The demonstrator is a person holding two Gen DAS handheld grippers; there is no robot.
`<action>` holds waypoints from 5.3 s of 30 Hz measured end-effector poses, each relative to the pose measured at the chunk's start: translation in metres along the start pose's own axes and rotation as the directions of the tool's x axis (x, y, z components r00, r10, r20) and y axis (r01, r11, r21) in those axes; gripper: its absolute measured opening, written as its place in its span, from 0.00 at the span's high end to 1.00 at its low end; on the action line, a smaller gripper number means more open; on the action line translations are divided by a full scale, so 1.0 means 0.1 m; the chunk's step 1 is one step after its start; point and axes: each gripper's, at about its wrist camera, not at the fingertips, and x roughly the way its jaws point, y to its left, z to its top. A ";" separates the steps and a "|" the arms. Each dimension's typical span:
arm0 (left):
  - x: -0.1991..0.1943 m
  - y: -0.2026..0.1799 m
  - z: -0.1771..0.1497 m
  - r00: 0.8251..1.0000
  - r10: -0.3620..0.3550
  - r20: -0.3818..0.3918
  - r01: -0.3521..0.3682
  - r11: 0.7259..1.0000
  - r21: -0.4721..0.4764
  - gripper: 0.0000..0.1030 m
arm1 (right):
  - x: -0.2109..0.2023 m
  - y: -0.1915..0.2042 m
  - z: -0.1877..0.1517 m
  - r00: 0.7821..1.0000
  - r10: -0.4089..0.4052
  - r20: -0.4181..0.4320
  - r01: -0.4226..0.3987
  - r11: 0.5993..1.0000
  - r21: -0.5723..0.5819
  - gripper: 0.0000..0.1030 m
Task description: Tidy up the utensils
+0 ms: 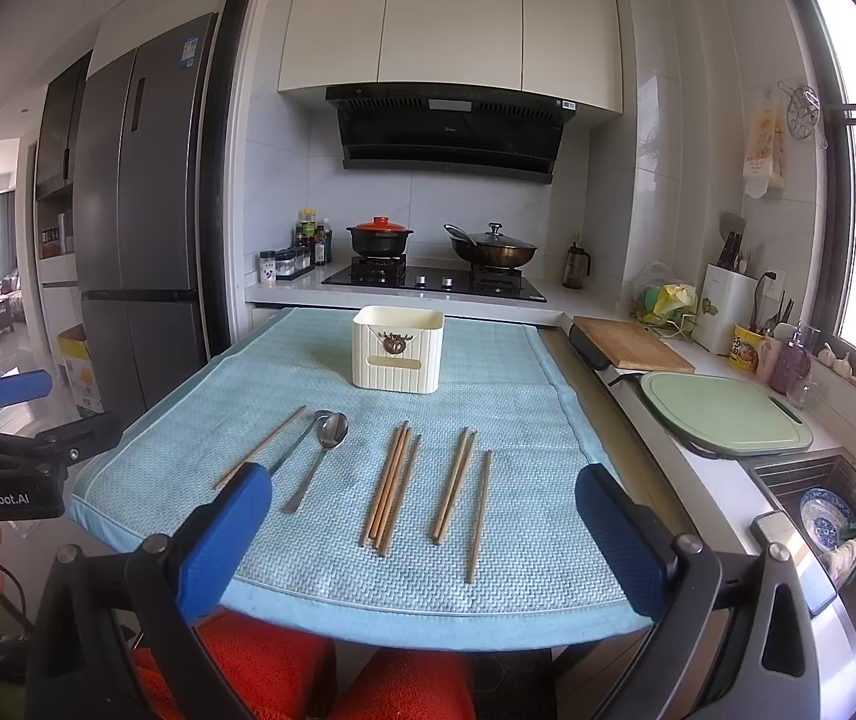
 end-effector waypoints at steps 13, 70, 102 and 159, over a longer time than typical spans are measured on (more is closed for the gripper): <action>0.02 -0.03 -0.01 1.000 0.001 -0.012 -0.001 1.000 0.006 0.00 | 0.05 -0.03 0.01 1.000 0.004 -0.015 -0.004 1.000 0.005 0.00; 0.84 0.32 -0.01 0.984 -0.063 -0.167 0.049 0.995 -0.089 0.00 | 0.73 -0.04 0.12 0.985 0.006 -0.172 -0.002 1.000 0.024 0.00; 2.52 1.08 0.29 0.891 -0.113 -0.440 0.108 0.994 -0.035 0.00 | 3.66 -1.13 -0.27 0.716 0.214 -0.665 -0.022 0.958 0.285 0.64; 3.16 1.03 1.59 0.900 -0.216 -0.380 0.219 0.975 -0.034 0.97 | 4.17 -0.94 1.12 0.828 0.211 -0.520 -0.113 0.970 0.214 0.94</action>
